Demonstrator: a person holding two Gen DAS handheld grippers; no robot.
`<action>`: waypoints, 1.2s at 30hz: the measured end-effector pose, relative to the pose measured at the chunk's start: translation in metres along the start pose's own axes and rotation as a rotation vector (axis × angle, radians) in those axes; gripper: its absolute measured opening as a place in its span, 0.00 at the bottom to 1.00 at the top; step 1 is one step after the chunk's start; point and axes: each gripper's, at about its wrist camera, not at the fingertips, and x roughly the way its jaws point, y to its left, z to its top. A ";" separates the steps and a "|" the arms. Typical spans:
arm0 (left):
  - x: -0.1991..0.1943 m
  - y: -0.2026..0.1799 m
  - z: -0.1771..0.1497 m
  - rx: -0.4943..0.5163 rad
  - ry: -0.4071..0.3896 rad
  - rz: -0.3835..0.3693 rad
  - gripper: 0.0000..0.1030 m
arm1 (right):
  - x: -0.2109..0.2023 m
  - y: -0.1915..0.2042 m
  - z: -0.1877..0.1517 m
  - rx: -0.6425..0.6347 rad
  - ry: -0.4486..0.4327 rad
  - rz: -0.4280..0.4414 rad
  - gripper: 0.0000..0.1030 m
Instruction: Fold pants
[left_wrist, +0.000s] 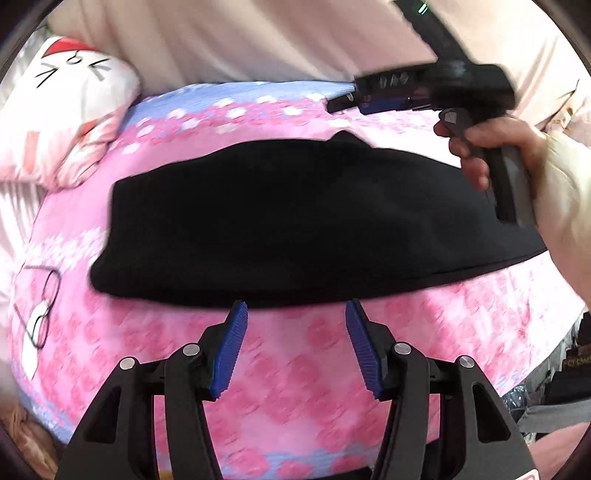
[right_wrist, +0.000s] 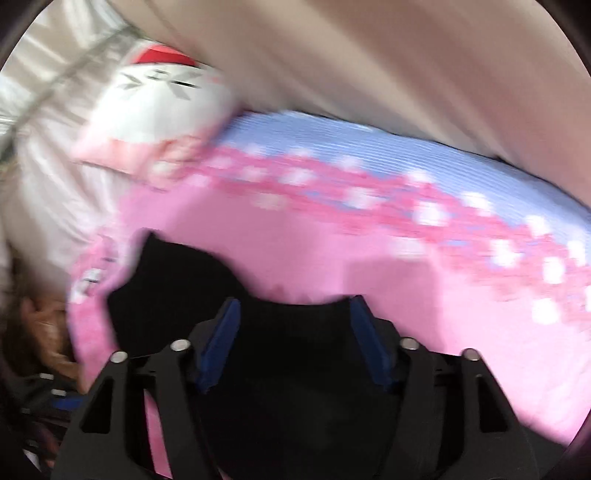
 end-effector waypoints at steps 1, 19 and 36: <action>0.003 -0.005 0.004 0.004 0.001 -0.010 0.53 | 0.008 -0.009 0.003 -0.004 0.035 0.000 0.55; 0.022 -0.031 0.027 0.001 0.028 0.029 0.57 | 0.012 -0.008 -0.017 -0.053 -0.037 0.050 0.10; 0.017 -0.032 0.041 -0.021 0.016 0.039 0.60 | 0.049 0.026 -0.030 0.009 0.041 0.153 0.11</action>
